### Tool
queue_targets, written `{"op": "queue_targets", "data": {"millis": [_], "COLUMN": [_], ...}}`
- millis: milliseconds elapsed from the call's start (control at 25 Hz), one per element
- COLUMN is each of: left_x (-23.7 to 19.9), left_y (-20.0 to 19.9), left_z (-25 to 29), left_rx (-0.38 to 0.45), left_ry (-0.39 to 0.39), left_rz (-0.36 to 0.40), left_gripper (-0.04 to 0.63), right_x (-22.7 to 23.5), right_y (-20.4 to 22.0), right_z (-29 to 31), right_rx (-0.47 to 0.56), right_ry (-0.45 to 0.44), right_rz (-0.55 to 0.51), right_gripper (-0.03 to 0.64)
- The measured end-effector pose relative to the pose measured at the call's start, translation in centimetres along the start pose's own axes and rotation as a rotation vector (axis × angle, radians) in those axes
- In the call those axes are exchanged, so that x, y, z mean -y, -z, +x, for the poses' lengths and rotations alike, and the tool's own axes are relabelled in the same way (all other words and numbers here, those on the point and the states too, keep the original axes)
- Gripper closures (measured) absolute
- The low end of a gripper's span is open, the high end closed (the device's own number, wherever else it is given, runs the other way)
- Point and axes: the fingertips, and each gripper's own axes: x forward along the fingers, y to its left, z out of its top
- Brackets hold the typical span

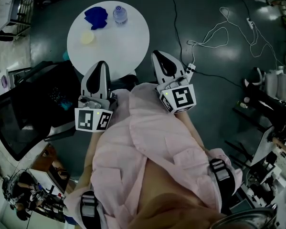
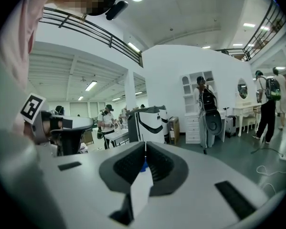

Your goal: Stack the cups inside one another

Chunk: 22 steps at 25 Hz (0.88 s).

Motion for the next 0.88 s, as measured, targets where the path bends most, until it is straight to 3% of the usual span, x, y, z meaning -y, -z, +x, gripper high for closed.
{"op": "queue_targets", "data": {"millis": [880], "left_x": [-0.3], "left_y": [-0.1], "left_z": [-0.23], "left_rx": [0.012], "left_ry": [-0.009], "left_rz": [-0.016], "left_gripper": [0.575], "right_x": [-1.03], "right_y": [-0.21], "right_z": [0.35], "right_rx": [-0.014], "right_ry": [-0.028], "right_rz": [-0.062], "right_gripper": [0.586]}}
